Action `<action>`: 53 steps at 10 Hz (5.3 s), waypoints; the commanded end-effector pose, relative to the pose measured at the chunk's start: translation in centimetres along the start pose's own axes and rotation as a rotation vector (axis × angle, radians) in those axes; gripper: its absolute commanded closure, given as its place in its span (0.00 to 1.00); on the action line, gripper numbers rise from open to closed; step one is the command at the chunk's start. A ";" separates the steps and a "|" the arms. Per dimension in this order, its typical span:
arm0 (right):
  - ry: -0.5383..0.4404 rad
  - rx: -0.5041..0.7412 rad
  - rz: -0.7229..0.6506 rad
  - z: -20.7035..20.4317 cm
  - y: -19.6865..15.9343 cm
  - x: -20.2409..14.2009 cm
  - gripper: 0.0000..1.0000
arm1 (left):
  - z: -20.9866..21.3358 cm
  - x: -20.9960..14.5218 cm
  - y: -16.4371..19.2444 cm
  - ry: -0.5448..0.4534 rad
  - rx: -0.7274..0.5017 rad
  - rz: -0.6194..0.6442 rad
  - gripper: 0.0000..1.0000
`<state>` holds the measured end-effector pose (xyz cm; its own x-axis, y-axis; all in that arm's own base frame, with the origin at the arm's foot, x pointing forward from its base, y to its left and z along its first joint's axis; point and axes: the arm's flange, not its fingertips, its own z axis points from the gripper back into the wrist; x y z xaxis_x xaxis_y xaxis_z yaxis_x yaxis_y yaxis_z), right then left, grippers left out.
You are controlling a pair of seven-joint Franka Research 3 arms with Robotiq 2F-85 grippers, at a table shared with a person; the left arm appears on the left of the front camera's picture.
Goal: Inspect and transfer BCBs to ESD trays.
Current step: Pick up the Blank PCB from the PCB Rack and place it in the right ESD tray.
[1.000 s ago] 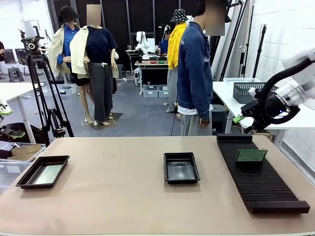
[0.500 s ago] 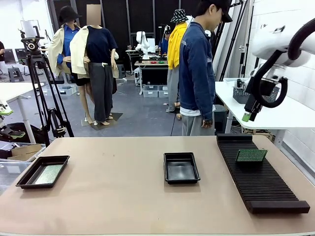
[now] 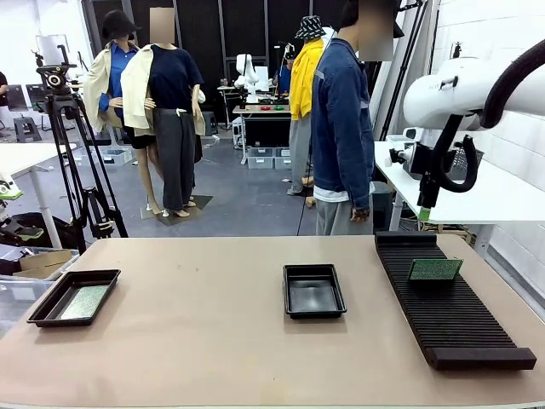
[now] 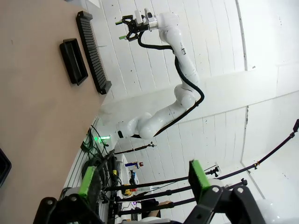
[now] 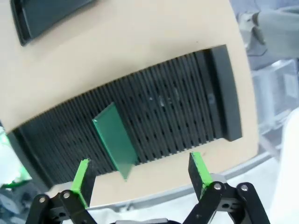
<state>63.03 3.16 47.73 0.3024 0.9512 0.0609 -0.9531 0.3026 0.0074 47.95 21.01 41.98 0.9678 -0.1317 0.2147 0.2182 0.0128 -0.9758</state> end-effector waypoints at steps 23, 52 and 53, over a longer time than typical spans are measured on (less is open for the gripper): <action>0.071 -0.035 0.226 -10.2 3.3 -3.6 0.00 | 0.3 -0.2 -0.3 0.000 -0.001 -0.014 0.00; 0.012 0.005 0.296 -11.0 3.3 -4.9 1.00 | 0.3 -0.2 -0.3 0.000 -0.001 -0.014 0.00; 0.016 0.005 0.300 -11.0 3.3 -5.0 1.00 | 0.3 -0.2 -0.3 0.000 -0.001 -0.014 0.00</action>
<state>58.51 0.59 36.73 0.0286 0.9990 0.0354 -0.9995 0.0290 -0.0099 47.94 21.02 41.97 0.9678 -0.1315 0.2145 0.2180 0.0127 -0.9759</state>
